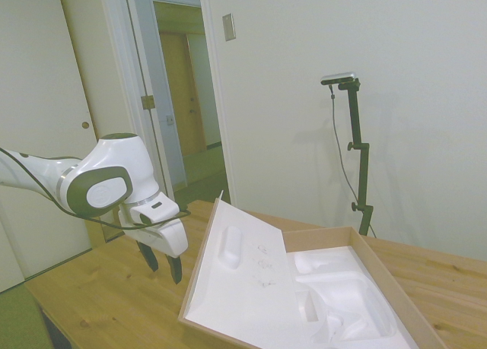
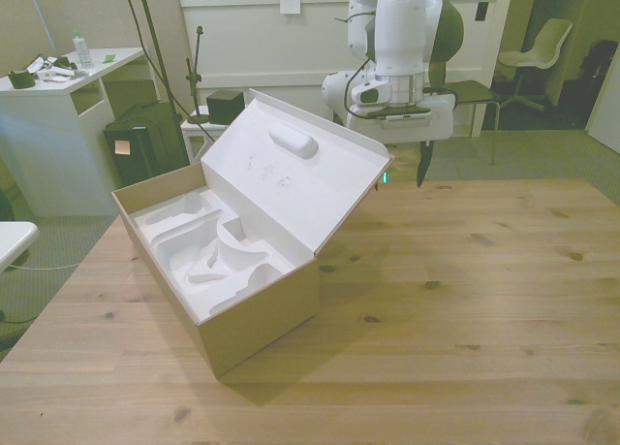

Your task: Close the box

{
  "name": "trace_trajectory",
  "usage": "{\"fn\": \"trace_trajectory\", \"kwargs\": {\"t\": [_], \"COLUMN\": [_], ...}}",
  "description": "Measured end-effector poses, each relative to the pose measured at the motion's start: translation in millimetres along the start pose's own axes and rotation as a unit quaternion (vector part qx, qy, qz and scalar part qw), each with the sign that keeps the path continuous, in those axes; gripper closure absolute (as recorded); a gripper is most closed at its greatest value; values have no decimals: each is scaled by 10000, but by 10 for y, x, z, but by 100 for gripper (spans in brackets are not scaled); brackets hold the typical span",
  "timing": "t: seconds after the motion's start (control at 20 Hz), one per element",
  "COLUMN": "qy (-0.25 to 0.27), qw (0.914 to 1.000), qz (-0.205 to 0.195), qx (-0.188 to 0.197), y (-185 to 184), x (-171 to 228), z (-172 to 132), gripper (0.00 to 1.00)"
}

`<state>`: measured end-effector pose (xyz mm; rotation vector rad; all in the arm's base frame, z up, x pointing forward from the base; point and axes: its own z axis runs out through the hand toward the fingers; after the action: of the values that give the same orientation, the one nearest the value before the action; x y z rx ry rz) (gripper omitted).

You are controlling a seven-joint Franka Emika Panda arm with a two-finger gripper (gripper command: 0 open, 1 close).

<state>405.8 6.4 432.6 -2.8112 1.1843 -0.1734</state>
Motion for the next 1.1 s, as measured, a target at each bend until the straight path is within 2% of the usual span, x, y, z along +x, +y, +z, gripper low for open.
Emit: {"fn": "trace_trajectory", "kwargs": {"t": [0.2, 0.35, 0.8, 1.1], "qy": [-48, 27, 443, 576], "qw": [10000, 10000, 9961, 9904], "qz": [34, 76, 474, 842], "qx": [-31, 57, 593, 931], "y": [44, 94, 472, 843], "x": [4, 14, 314, 802], "z": [47, -44, -732, -1417], "gripper": [0, 0, 0, 0]}}
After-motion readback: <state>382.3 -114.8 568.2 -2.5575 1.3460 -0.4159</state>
